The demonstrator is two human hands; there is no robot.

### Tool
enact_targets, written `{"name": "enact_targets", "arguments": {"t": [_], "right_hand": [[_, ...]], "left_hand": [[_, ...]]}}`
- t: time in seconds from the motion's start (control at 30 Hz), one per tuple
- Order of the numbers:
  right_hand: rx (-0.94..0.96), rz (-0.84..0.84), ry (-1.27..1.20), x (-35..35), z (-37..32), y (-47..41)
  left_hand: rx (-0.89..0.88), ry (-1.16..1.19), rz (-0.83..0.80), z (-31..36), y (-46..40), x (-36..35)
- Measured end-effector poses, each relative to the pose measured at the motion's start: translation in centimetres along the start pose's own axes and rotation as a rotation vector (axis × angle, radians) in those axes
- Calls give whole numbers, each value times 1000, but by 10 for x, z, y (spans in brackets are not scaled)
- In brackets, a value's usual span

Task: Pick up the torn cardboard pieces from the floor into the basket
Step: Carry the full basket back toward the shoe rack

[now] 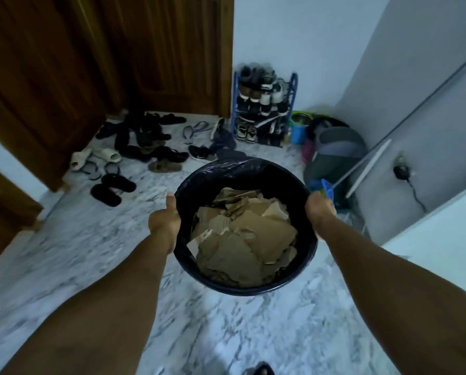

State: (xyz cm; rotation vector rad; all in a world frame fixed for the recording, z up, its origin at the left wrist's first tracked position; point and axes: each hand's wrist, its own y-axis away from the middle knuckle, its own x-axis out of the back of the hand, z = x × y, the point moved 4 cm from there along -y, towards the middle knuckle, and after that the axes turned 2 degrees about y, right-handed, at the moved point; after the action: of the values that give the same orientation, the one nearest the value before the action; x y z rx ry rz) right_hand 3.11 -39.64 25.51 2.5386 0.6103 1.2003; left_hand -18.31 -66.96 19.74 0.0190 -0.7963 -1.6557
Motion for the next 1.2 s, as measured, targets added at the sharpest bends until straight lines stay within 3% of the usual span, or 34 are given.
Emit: {"name": "enact_targets", "arguments": {"t": [0.2, 0.5, 0.67, 0.83, 1.0, 1.2], "right_hand": [[-141, 131, -119, 44, 20, -74], [-214, 204, -106, 84, 40, -186], [-244, 128, -3, 107, 52, -249], [-295, 11, -28, 119, 102, -322], [-355, -152, -89, 137, 147, -383], [-403, -218, -158, 164, 222, -467]], "left_hand": [[29, 105, -38, 38, 5, -92], [-64, -10, -107, 112, -30, -230], [-124, -301, -315, 142, -47, -304], [-84, -379, -448, 144, -64, -378], [-18, -335, -454, 129, -73, -472], [56, -331, -436, 102, -74, -599]]}}
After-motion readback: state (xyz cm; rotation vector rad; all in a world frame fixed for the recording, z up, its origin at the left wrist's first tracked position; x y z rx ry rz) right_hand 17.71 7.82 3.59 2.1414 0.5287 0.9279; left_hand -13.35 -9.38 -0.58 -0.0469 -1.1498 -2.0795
